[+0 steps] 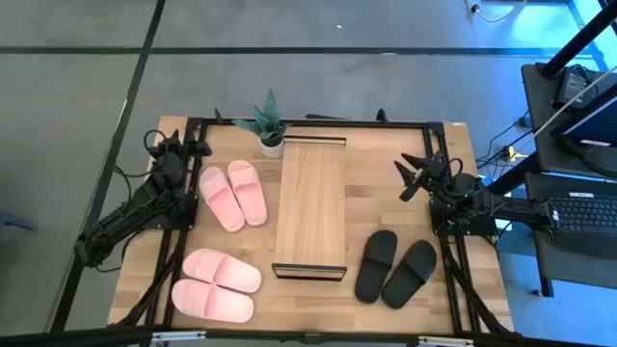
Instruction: Pick and place slides into the shelf
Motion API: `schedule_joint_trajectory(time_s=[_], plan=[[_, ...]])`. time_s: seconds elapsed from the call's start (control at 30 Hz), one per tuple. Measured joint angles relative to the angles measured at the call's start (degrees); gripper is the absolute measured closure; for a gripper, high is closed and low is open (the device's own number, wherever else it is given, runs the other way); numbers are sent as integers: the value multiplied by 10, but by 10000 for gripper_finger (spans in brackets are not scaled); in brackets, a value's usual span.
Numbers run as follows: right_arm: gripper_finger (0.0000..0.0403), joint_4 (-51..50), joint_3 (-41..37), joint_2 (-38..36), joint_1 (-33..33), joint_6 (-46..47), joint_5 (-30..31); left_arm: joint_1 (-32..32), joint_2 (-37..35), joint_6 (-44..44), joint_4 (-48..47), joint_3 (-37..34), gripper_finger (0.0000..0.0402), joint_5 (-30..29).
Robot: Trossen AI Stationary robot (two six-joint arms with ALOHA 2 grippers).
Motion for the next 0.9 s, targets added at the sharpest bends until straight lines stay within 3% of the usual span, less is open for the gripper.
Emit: schedule_joint_trajectory(time_s=[0.9], plan=[[233, 10, 0, 0, 0, 1, 0, 0, 0, 0, 0, 0, 196, 0]])
